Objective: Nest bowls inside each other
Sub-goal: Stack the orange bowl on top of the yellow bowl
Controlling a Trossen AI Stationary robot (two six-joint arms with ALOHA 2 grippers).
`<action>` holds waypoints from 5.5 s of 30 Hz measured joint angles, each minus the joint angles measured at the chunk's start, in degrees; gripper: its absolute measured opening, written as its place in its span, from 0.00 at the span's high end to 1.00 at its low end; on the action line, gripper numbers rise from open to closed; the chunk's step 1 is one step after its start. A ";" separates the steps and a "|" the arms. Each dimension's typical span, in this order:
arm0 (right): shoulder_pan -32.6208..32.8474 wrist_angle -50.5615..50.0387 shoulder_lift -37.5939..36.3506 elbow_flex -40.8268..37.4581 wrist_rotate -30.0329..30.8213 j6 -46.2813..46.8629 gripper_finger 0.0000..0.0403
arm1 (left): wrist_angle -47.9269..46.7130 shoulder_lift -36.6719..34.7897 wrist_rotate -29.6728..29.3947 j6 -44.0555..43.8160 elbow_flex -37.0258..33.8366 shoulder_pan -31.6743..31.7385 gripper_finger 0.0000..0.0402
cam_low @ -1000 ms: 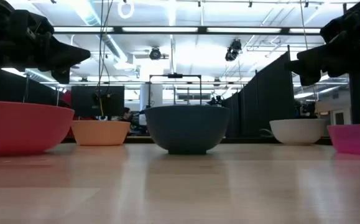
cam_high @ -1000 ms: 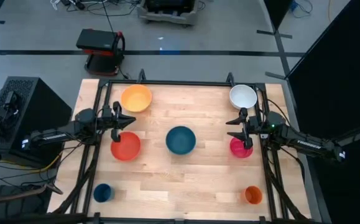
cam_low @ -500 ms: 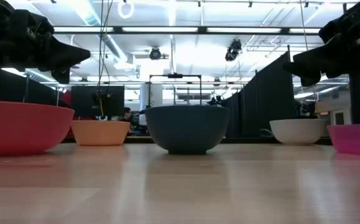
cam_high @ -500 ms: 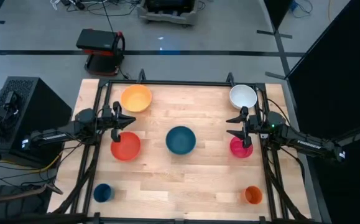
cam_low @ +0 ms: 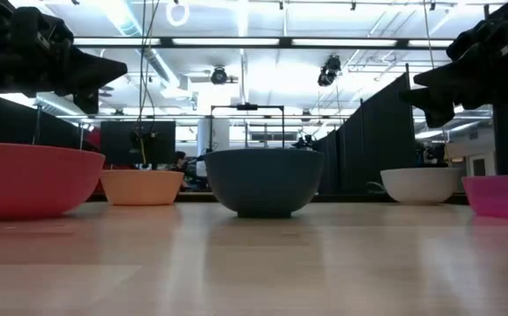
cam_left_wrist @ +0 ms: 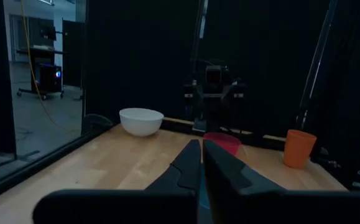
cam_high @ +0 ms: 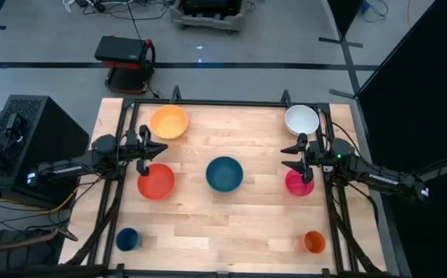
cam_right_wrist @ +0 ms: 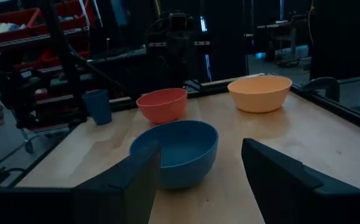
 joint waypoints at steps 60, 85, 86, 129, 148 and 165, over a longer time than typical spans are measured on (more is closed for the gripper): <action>0.01 9.90 0.00 -0.01 2.00 -4.38 1.00 | -7.89 0.46 -7.94 -0.03 4.09 0.00 0.28; -0.01 9.79 0.00 -0.01 2.96 -4.47 1.00 | -44.64 36.02 -9.97 -3.68 35.11 -0.02 0.18; -0.01 9.79 0.00 -0.01 2.96 -4.46 1.00 | -47.28 38.17 -9.62 -4.01 35.97 -0.02 0.18; -0.02 9.81 0.02 -0.01 2.94 -4.57 1.00 | -66.93 61.65 -4.83 -14.42 37.28 0.04 0.94; -0.02 9.89 0.02 -0.01 3.01 -4.31 1.00 | -69.87 66.43 -15.88 -9.05 58.88 9.41 1.00; -0.02 9.94 0.02 -0.01 3.16 -0.64 1.00 | -70.53 81.61 -15.48 -1.02 70.68 35.43 1.00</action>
